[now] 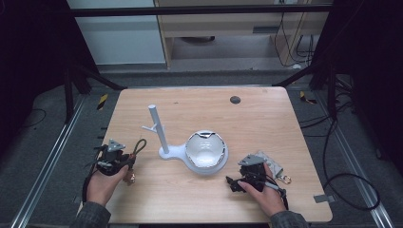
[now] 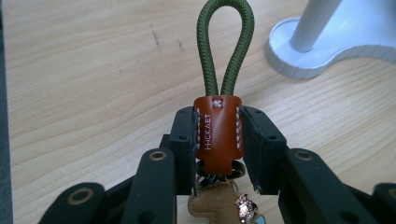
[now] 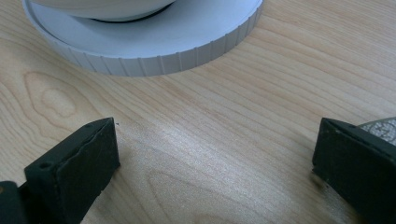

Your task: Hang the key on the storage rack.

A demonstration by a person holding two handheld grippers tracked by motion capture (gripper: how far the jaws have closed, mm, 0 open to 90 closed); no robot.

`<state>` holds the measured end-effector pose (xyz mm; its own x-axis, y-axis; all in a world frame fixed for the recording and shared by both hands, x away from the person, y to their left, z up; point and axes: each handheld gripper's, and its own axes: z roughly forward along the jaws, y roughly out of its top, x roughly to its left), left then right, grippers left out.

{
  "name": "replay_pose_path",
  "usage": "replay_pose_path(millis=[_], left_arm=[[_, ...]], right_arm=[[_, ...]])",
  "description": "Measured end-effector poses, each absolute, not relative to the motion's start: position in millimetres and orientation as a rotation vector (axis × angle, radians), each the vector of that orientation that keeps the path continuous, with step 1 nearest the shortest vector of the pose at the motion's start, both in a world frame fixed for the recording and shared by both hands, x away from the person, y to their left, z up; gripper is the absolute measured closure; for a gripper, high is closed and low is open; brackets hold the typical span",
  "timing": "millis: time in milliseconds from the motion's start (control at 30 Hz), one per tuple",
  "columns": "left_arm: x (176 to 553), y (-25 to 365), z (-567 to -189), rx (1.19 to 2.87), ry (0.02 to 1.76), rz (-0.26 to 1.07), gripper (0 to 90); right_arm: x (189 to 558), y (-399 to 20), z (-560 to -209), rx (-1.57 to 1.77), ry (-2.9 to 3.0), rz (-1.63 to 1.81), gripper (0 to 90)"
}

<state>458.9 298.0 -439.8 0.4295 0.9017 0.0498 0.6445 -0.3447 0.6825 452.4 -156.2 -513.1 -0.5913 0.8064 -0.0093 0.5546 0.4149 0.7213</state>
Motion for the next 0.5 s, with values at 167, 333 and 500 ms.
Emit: replay_pose_path(millis=[167, 333, 500], left_arm=[[445.3, 299.7, -430.7, 2.029, 1.256, 0.602, 66.3], [437.1, 299.4, -423.9, 1.996, 1.229, 0.617, 66.3], [429.6, 298.0, -418.2, 1.953, 1.197, 0.628, 66.3]], right_arm=[[452.4, -156.3, -513.0, 1.170, 2.320, 0.983, 0.5], [452.4, -156.0, -513.0, 1.173, 2.318, 0.982, 0.4], [452.4, -156.0, -513.0, 1.173, 2.319, 0.981, 0.4]])
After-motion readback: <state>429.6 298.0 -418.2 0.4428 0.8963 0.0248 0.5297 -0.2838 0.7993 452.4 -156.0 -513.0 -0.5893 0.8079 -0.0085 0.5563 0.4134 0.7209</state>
